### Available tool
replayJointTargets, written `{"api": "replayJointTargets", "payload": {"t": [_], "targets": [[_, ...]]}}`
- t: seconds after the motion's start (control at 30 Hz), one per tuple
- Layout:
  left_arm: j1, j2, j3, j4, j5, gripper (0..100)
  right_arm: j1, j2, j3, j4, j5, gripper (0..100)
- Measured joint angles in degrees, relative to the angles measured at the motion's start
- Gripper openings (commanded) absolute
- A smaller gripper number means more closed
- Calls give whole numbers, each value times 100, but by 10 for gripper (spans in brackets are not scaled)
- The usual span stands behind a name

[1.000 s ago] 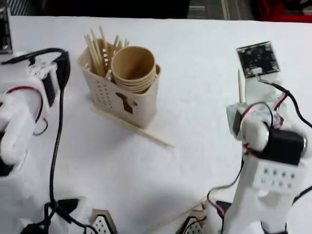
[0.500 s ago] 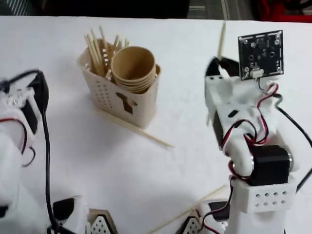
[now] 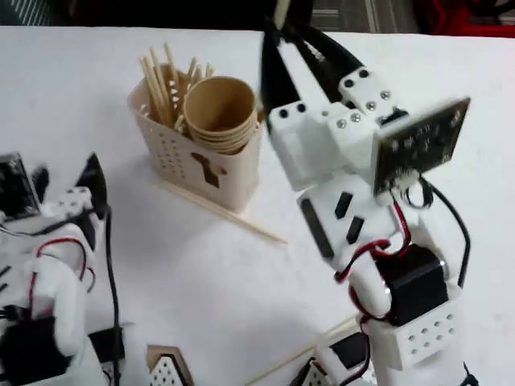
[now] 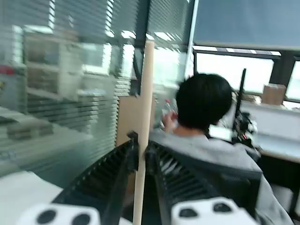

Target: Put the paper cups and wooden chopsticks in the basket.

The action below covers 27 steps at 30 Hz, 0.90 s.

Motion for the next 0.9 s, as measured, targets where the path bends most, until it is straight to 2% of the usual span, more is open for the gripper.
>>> {"api": "replayJointTargets", "payload": {"t": [0.23, 0.4, 0.7, 0.9], "targets": [[0, -1538, 2207, -765, 369, 233, -589, 844, 0, -1275, 0, 19], [0, -2541, 3341, -923, 457, 233, -923, 1767, 0, -1996, 0, 19], [-9, -2708, 3684, -923, 457, 233, -949, 3376, 0, -2840, 0, 26], [-9, -2716, 3684, -923, 457, 233, -932, 3789, 0, -2365, -9, 178]]}}
